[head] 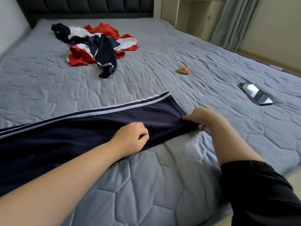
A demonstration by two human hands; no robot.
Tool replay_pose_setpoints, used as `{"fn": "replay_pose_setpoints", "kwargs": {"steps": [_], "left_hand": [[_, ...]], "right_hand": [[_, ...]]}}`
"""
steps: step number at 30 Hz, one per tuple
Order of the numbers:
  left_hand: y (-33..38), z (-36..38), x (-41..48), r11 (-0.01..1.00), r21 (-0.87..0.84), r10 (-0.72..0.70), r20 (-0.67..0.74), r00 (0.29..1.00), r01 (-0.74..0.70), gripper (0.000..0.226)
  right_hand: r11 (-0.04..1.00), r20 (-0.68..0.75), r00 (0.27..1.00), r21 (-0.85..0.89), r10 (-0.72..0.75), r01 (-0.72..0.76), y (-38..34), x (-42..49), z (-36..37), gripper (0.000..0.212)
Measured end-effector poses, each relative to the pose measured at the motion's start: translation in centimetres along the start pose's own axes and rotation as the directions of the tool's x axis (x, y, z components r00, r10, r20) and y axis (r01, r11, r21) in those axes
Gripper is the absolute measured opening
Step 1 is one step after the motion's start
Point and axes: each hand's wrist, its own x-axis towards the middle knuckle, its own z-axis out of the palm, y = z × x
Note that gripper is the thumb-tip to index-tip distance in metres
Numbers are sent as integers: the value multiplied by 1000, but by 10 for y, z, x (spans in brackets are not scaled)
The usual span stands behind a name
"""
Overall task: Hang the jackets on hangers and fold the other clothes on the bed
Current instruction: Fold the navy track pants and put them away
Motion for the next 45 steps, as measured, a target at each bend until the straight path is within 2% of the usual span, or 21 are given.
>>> {"fn": "replay_pose_setpoints", "kwargs": {"steps": [2, 3, 5, 7, 12, 16, 19, 22, 25, 27, 28, 30, 32, 33, 35, 37, 39, 41, 42, 43, 45], "left_hand": [[-8, 6, 0, 995, 95, -12, -153, 988, 26, 43], [-9, 7, -1, 979, 174, -86, -110, 990, 104, 51], [-14, 17, -3, 928, 299, -267, 113, 957, 224, 58], [-13, 21, -1, 909, 350, -315, 227, 922, 224, 62], [-8, 16, 8, 915, 353, -293, 243, 925, 197, 63], [4, 18, 18, 924, 346, -242, 198, 950, 163, 65], [24, 20, 38, 948, 302, -181, 240, 954, 104, 66], [51, 26, 60, 977, 208, -103, 321, 941, 35, 65], [66, 30, 74, 989, 95, -137, 314, 939, 112, 57], [60, 29, 75, 980, 114, -188, 259, 947, 163, 53], [54, 28, 73, 973, 148, -210, 231, 950, 179, 52], [38, 24, 66, 952, 229, -244, 174, 954, 202, 52], [23, 22, 58, 927, 300, -272, 131, 953, 223, 54], [16, 20, 54, 917, 323, -288, 122, 950, 236, 55], [3, 18, 47, 898, 346, -333, 127, 934, 273, 58], [-10, 14, 41, 875, 369, -386, 144, 911, 313, 60], [-20, 12, 39, 857, 382, -429, 159, 889, 346, 61], [-26, 10, 42, 856, 364, -446, 161, 880, 367, 62], [-28, 10, 43, 862, 350, -441, 157, 884, 368, 62], [-29, 11, 44, 871, 336, -427, 152, 891, 360, 62], [-35, 10, 38, 894, 321, -375, 151, 914, 314, 62]], "right_hand": [[993, -117, 992, 107, -43, 55, -4, 5, 7, 48], [988, -170, 984, 130, -56, 79, -6, 8, 11, 50], [981, -239, 969, 164, -62, 103, -10, 13, 18, 51], [975, -264, 962, 189, -66, 119, -15, 16, 23, 49], [976, -334, 939, 162, -87, 148, -26, 34, 29, 34], [985, -469, 883, 136, -32, 108, -19, 39, 22, 26], [994, -555, 832, 86, -13, 74, -4, 40, 2, 22], [996, -628, 775, 90, 69, -15, 28, 45, -26, 30], [989, -650, 748, 32, 133, -147, 56, 45, -42, 31], [979, -689, 724, -119, 41, -168, 60, 45, -40, 31], [974, -723, 687, -196, -68, -111, 56, 46, -36, 32], [932, -737, 575, -325, -356, 160, 40, 44, -19, 29], [767, -640, 436, -441, -633, 467, 14, 30, 4, 33], [676, -521, 440, -476, -732, 562, 2, 25, 15, 35], [616, -240, 586, -501, -774, 608, -9, 24, 34, 40], [693, -127, 763, -532, -634, 488, -2, 37, 37, 51], [805, -176, 877, -506, -447, 308, 6, 48, 34, 59], [870, -257, 910, -460, -324, 179, -4, 49, 33, 63], [882, -288, 901, -435, -325, 179, -16, 44, 37, 64], [879, -303, 875, -415, -377, 235, -27, 38, 43, 64], [795, -247, 799, -452, -548, 405, -39, 29, 61, 61]]}}
